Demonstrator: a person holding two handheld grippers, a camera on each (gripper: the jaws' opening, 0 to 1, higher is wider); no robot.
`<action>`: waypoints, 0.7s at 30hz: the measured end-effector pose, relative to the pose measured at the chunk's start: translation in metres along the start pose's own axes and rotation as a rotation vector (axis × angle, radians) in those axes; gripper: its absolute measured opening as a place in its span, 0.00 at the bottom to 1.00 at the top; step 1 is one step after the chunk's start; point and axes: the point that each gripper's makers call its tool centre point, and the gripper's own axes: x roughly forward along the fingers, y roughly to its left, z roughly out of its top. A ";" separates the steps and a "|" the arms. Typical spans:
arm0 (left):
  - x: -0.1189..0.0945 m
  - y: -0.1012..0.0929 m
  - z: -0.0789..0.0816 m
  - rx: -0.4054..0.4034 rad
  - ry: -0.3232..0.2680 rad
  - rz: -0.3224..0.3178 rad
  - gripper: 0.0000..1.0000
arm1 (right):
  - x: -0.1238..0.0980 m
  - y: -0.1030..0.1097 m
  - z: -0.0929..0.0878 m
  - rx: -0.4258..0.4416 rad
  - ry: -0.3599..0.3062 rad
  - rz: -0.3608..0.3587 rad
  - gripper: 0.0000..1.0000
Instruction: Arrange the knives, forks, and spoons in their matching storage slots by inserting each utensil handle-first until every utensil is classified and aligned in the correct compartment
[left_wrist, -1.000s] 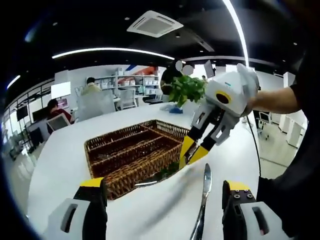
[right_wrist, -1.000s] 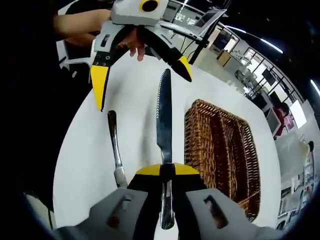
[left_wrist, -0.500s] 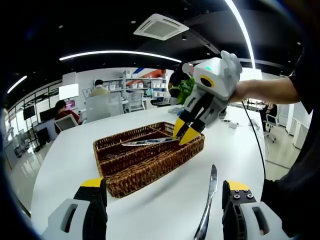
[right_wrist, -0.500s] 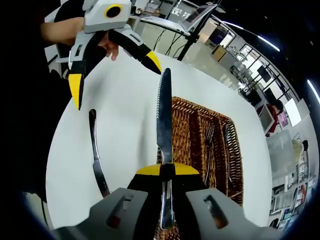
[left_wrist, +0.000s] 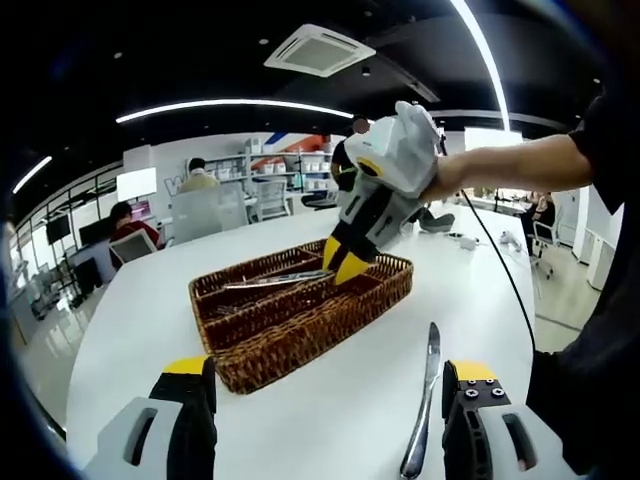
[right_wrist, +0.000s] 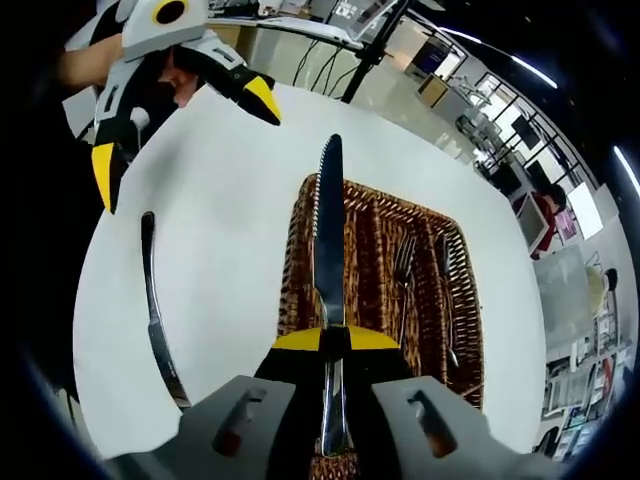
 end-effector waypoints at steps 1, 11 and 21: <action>0.000 0.001 0.000 -0.001 0.001 0.000 0.98 | 0.002 -0.001 -0.001 0.006 0.006 0.002 0.04; -0.004 0.007 0.001 0.003 0.009 0.014 0.97 | 0.028 -0.004 -0.011 0.018 0.068 0.037 0.04; -0.006 0.007 -0.002 0.011 0.020 0.013 0.95 | 0.046 -0.008 -0.013 0.031 0.109 0.055 0.04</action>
